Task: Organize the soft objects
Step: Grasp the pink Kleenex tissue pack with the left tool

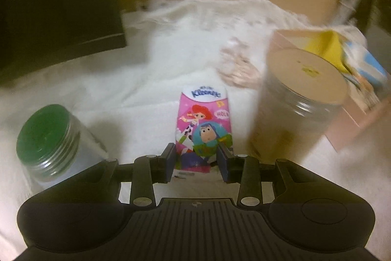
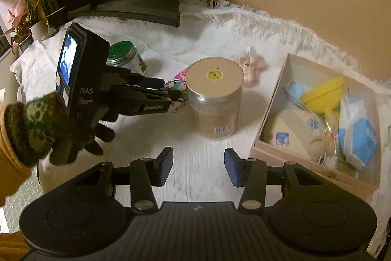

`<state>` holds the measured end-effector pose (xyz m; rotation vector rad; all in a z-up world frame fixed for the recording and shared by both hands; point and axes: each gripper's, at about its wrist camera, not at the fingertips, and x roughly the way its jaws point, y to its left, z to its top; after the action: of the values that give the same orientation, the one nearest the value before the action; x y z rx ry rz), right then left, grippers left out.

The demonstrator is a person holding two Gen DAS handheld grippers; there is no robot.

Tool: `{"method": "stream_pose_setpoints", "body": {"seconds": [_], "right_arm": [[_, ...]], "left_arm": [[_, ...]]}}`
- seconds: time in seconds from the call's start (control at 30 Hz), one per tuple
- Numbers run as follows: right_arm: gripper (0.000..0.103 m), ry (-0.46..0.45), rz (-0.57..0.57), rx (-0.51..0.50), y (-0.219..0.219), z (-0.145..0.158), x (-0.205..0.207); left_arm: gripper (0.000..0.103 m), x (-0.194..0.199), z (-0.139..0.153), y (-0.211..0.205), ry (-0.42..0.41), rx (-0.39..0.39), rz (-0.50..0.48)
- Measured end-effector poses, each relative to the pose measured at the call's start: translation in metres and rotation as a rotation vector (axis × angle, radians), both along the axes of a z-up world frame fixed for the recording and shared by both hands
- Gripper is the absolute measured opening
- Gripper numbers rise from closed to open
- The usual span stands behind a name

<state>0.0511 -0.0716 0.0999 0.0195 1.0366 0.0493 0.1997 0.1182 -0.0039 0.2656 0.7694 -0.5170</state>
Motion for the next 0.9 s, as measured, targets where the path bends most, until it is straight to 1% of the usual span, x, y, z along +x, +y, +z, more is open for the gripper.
{"method": "stream_pose_setpoints", "body": {"seconds": [0.03, 0.1, 0.13, 0.17, 0.3, 0.33, 0.37, 0.4, 0.43, 0.5, 0.53, 0.6, 0.67, 0.73, 0.77, 0.8, 0.83, 0.9], "right_arm": [[0.046, 0.000, -0.005, 0.002, -0.001, -0.001, -0.002], [0.046, -0.002, -0.017, 0.005, -0.005, -0.002, -0.006], [0.046, -0.004, -0.021, 0.005, -0.007, -0.003, -0.008], [0.046, -0.004, -0.027, 0.008, -0.008, -0.004, -0.009], [0.046, -0.006, -0.041, 0.006, -0.009, -0.004, -0.016], [0.046, -0.009, -0.041, 0.003, -0.010, -0.003, -0.018], [0.046, -0.010, -0.045, 0.000, -0.011, -0.002, -0.019], [0.046, -0.009, -0.053, -0.002, -0.012, -0.002, -0.020], [0.046, -0.007, -0.061, -0.002, -0.013, -0.002, -0.020], [0.046, -0.001, -0.080, -0.002, -0.016, -0.002, -0.022], [0.046, 0.001, -0.085, -0.002, -0.018, -0.002, -0.022], [0.046, 0.003, -0.091, -0.005, -0.017, -0.002, -0.024], [0.046, 0.005, -0.093, -0.003, -0.016, -0.003, -0.025], [0.046, 0.014, -0.097, 0.001, -0.016, -0.005, -0.025], [0.046, 0.018, -0.098, 0.004, -0.016, -0.005, -0.024], [0.046, 0.020, -0.097, 0.003, -0.016, -0.005, -0.023], [0.046, 0.018, -0.094, -0.006, -0.015, -0.004, -0.021], [0.046, 0.003, -0.074, -0.061, -0.009, 0.004, -0.011]], "left_arm": [[0.040, -0.001, 0.002, 0.001, 0.002, -0.005, -0.001], [0.039, -0.004, 0.013, 0.006, -0.034, -0.047, 0.011], [0.039, -0.005, 0.016, 0.006, -0.049, -0.058, 0.001], [0.039, -0.004, 0.017, 0.002, -0.053, -0.050, -0.018], [0.040, 0.005, 0.001, -0.019, -0.009, 0.078, -0.093], [0.041, 0.004, -0.004, -0.023, -0.010, 0.098, -0.104], [0.041, 0.002, -0.005, -0.026, -0.026, 0.096, -0.115], [0.045, -0.002, -0.006, -0.028, -0.019, 0.102, -0.124], [0.052, -0.004, -0.007, -0.032, -0.024, 0.110, -0.137], [0.052, -0.008, -0.006, -0.034, -0.045, 0.125, -0.150], [0.052, -0.006, -0.005, -0.032, -0.046, 0.113, -0.148], [0.051, 0.000, 0.002, -0.023, -0.051, 0.067, -0.099], [0.051, 0.007, 0.004, -0.019, -0.064, 0.072, -0.045], [0.052, 0.018, 0.001, -0.020, -0.030, 0.080, -0.025], [0.054, 0.023, 0.000, -0.021, -0.021, 0.075, -0.021], [0.054, 0.028, 0.000, -0.022, -0.019, 0.074, -0.012], [0.052, 0.034, 0.000, -0.024, -0.022, 0.079, 0.001], [0.052, 0.044, 0.000, -0.027, -0.033, 0.084, 0.032]]}}
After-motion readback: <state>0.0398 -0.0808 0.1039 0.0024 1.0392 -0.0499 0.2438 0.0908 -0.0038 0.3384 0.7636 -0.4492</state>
